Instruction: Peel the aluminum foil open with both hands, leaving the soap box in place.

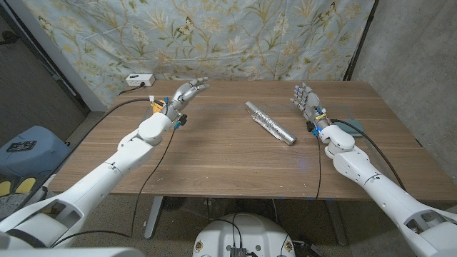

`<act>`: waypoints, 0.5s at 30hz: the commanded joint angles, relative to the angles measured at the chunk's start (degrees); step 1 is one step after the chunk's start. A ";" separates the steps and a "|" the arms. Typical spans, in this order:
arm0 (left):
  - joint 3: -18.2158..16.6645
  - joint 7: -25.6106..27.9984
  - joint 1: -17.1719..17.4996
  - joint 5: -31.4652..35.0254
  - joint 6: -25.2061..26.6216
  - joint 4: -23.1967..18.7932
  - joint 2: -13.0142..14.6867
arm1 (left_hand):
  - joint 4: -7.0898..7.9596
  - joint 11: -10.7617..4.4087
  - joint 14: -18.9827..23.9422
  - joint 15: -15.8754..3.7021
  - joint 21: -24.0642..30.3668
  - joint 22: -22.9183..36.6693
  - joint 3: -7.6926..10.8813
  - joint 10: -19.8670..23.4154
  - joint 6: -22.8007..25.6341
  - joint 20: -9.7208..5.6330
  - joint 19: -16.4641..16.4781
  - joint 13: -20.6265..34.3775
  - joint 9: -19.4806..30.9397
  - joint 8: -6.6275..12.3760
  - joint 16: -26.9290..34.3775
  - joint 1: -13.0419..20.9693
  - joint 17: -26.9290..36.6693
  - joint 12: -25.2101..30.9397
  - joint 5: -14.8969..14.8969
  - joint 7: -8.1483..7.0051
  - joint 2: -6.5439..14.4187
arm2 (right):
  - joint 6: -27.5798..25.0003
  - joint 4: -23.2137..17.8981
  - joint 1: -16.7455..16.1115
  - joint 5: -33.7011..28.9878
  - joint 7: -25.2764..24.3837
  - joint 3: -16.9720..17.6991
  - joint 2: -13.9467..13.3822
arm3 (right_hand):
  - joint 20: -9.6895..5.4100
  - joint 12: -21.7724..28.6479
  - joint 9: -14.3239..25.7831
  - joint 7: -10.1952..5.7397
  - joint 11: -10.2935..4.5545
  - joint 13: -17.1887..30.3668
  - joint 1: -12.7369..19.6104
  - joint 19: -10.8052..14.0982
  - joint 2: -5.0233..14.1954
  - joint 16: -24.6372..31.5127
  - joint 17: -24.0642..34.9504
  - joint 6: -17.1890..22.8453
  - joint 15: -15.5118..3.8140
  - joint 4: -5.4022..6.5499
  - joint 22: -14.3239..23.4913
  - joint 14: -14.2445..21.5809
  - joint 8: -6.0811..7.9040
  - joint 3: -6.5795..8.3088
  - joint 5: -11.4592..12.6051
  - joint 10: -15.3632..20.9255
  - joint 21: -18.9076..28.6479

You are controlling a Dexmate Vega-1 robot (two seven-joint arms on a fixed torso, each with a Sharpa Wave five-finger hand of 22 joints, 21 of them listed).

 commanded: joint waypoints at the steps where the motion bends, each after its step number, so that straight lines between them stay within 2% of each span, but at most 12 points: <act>1: 2.53 0.01 -3.11 7.56 1.07 -1.02 1.23 | -0.32 -0.19 0.70 -0.14 0.12 0.16 0.20 0.49 0.60 0.03 0.40 0.20 0.32 0.10 0.03 1.23 0.34 0.27 0.43 -0.35 -0.09 | 0.66 1.92 1.26 0.14 1.16 0.09 0.25 | -4.19 -0.27 0.10 0.07 -0.21 0.20 0.28 -0.03 0.79 0.23 -0.01 0.65 -2.01 -0.09 0.09 -0.43 0.25 0.28 0.30 0.32 0.42; 15: 5.90 -1.81 -7.29 14.57 -0.11 -1.14 0.51 | -0.38 -0.49 1.11 0.15 -0.24 0.18 0.63 0.91 0.82 0.09 0.43 0.41 0.39 -0.17 -0.08 4.23 0.42 0.18 1.18 -0.76 -0.39 | 0.79 2.26 1.24 0.43 1.21 0.76 -0.36 | -4.24 -0.68 0.11 0.11 -0.17 0.22 0.49 -0.11 0.83 0.23 -0.07 0.65 -2.04 -0.28 0.09 -0.51 0.24 0.45 0.30 0.41 0.43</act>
